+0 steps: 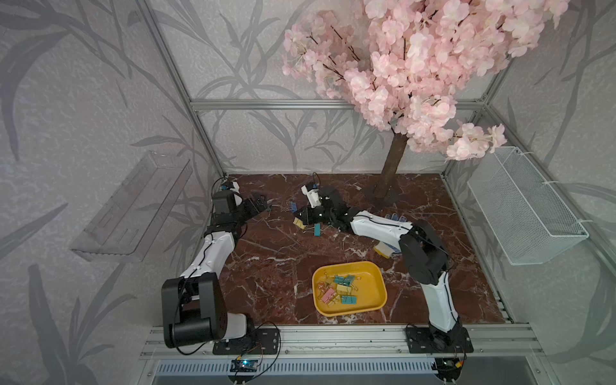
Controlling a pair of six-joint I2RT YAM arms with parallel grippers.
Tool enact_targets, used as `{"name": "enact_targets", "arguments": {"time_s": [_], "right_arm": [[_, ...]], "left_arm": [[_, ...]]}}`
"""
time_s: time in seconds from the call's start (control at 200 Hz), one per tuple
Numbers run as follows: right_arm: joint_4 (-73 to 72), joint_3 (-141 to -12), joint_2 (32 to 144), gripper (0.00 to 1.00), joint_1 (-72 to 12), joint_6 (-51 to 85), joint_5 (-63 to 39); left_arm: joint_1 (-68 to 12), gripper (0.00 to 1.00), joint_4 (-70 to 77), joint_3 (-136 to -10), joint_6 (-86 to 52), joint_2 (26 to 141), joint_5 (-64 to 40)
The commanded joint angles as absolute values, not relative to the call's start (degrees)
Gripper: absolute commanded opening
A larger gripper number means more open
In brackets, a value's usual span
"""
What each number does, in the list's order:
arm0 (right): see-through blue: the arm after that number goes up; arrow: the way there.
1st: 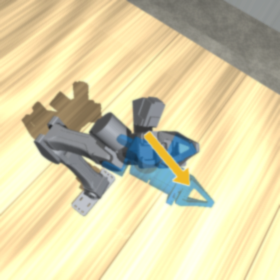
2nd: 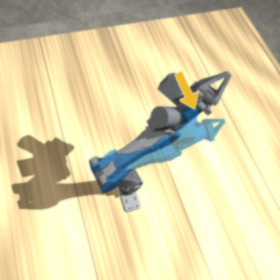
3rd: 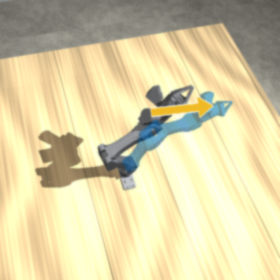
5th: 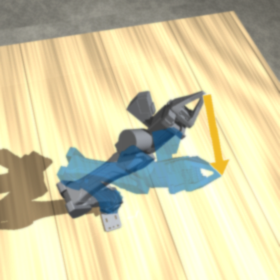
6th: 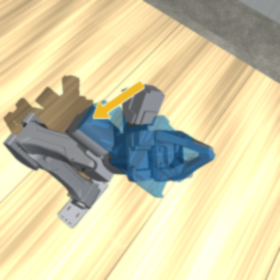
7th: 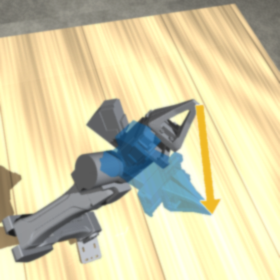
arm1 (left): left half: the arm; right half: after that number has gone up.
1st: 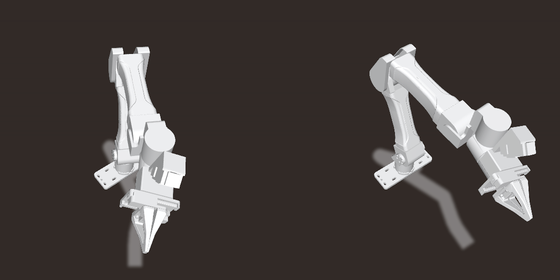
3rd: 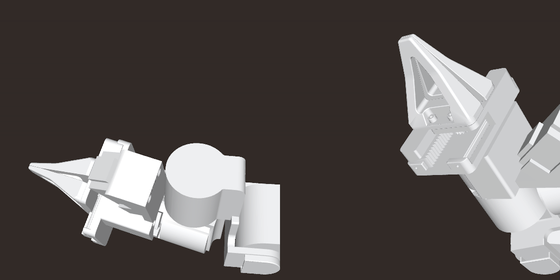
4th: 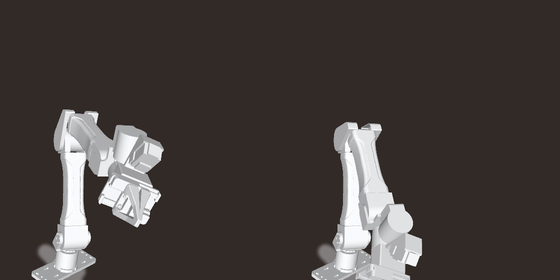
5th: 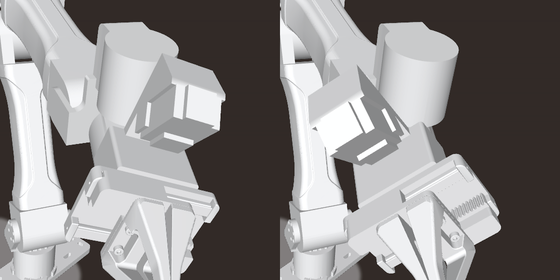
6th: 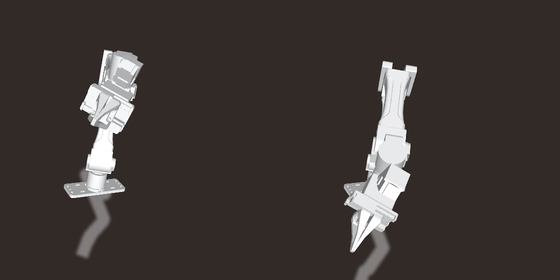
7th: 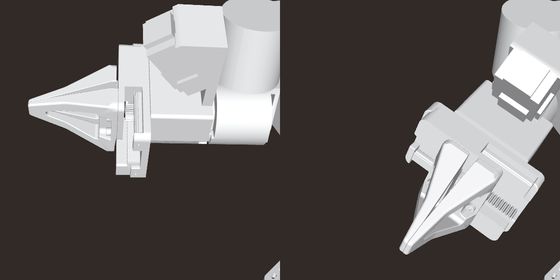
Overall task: Put the binder clips in the storage box
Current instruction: Pick up the binder clip at the center of the board, then place the binder clip in the storage box.
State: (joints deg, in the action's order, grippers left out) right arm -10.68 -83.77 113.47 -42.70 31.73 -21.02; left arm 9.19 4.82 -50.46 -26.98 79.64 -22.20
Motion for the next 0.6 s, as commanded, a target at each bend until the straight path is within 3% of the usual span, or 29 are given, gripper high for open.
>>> {"name": "enact_targets", "arguments": {"time_s": [0.0,0.32,0.595], "right_arm": [[-14.2,-72.4,100.3,0.00,-41.5,30.1,-15.2],[10.1,-45.7,61.8,0.00,-42.9,23.7,-4.3],[14.1,-36.2,57.8,0.00,-47.6,24.1,-4.3]], "left_arm": [[8.3,1.00,5.7,-50.0,-25.7,79.6,-21.9],[4.1,1.00,2.8,-50.5,-21.6,78.6,-14.9],[-0.5,1.00,-0.1,-50.7,-17.4,77.9,-4.6]]}}
